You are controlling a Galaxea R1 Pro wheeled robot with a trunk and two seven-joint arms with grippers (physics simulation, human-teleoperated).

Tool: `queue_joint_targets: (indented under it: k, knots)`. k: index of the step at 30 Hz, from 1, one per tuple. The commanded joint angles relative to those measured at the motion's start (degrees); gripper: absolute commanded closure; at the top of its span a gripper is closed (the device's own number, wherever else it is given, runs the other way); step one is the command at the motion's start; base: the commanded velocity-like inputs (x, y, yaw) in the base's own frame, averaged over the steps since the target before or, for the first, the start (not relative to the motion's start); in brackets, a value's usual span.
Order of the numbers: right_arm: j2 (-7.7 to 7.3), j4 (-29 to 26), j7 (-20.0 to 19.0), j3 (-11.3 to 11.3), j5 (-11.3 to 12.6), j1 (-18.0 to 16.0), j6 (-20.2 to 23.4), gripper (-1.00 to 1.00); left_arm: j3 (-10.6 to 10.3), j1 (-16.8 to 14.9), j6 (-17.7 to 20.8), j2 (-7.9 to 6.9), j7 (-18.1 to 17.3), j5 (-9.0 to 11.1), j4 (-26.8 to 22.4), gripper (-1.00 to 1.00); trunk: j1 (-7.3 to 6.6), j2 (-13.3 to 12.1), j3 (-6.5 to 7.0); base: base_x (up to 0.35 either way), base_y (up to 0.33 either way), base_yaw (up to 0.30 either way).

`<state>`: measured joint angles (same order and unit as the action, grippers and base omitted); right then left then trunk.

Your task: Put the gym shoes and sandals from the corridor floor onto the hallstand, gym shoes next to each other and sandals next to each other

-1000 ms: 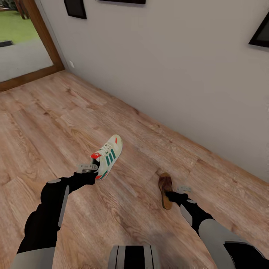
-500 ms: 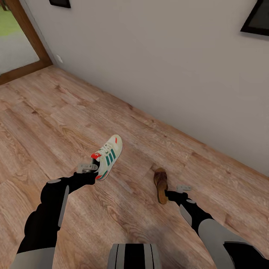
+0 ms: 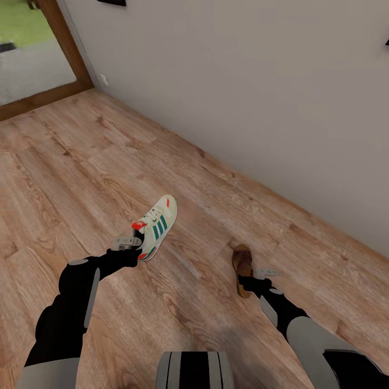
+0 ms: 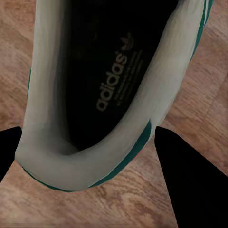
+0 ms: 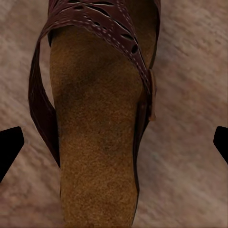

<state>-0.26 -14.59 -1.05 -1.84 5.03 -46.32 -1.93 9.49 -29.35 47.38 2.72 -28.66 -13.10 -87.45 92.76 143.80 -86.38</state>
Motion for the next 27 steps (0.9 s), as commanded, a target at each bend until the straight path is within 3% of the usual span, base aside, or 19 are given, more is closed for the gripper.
queue_joint_targets:
  k: [1,5,11,14,23,27]
  knots:
    - [-0.02,0.0,0.0,0.0,0.0,0.0,0.0,-1.0,0.0,0.0,0.0,0.0,-0.1,0.0,0.0,1.0,0.0,0.0,-0.01,0.0,0.0,0.048]
    - [-0.08,0.0,0.0,-0.1,0.4,0.0,-0.7,-1.0,0.0,0.0,0.0,0.0,-0.1,0.0,0.0,1.0,0.0,0.0,-0.02,0.0,0.0,0.018]
    - [-0.08,0.0,0.1,-0.2,0.5,0.0,-8.1,-1.0,0.0,-0.1,0.0,0.0,-0.1,0.0,0.0,1.0,0.0,0.0,-0.13,0.0,0.0,0.006]
    - [-0.08,0.0,0.1,-0.1,0.6,0.0,-9.6,-1.0,0.0,-0.1,0.0,0.0,-0.1,0.0,0.0,1.0,0.0,0.0,-0.3,0.0,0.0,0.054]
    - [-0.07,0.0,0.1,-0.1,0.6,0.0,-10.4,-1.0,0.0,-0.1,0.0,0.0,-0.1,0.0,0.0,1.0,0.0,0.0,-0.75,0.0,0.0,0.065]
    - [-0.04,0.0,0.1,-0.1,0.6,0.0,-10.4,-1.0,0.0,-0.1,0.0,0.0,-0.1,0.0,0.0,1.0,0.1,0.1,-1.66,0.0,0.0,0.008]
